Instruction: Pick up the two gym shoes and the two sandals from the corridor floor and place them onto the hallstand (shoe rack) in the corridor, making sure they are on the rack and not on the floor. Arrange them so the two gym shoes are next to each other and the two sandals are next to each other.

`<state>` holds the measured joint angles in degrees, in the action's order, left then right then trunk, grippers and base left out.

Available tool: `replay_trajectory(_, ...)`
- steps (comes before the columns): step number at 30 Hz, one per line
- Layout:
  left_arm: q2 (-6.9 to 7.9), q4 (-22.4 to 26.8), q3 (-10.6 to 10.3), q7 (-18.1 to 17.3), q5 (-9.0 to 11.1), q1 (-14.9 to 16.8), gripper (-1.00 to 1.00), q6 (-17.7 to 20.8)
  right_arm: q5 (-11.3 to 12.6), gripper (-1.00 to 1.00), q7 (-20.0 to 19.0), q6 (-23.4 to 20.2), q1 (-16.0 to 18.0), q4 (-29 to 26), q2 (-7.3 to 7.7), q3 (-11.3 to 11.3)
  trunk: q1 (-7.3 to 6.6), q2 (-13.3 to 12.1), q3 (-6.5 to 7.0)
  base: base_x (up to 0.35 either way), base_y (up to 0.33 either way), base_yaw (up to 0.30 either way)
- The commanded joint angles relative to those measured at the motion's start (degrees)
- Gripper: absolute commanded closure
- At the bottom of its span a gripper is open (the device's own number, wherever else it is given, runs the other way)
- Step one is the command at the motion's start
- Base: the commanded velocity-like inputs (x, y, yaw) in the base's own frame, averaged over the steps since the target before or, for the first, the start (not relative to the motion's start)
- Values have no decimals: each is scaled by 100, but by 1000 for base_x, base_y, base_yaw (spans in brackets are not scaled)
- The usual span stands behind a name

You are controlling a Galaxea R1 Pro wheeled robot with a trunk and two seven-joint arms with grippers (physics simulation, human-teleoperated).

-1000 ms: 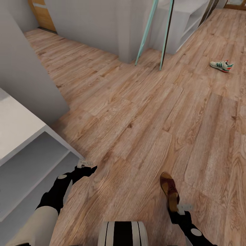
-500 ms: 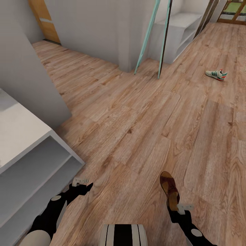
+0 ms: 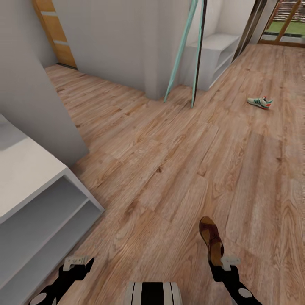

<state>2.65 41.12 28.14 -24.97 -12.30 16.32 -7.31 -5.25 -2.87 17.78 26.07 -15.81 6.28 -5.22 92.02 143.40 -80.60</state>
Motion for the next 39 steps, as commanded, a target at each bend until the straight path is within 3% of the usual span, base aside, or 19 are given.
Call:
replay_trajectory(1,-4,-11,67,-32,-63,-19,-100,-99,-55,100,-29,21,3,28,9,-47,-3,0,27,0,0,-152)
replay_trajectory(7,-8,-354,206,-30,-57,-288,-100,-496,-43,100,-29,85,-14,243,198,-45,-19,-8,203,0,0,-170)
replay_trajectory(15,5,-1103,250,-15,-69,-374,-100,-1261,213,100,-29,865,-53,812,250,-33,-78,-97,432,0,0,-178)
replay_trajectory(23,7,-1202,253,252,-61,-458,-100,-1416,297,100,-21,1395,-58,1141,219,-23,-254,-417,636,0,0,-179)
replay_trajectory(39,-1,-1218,245,327,-64,-488,-100,-1439,305,100,-24,1472,-110,1343,225,-23,-605,-1059,1045,0,0,-186)
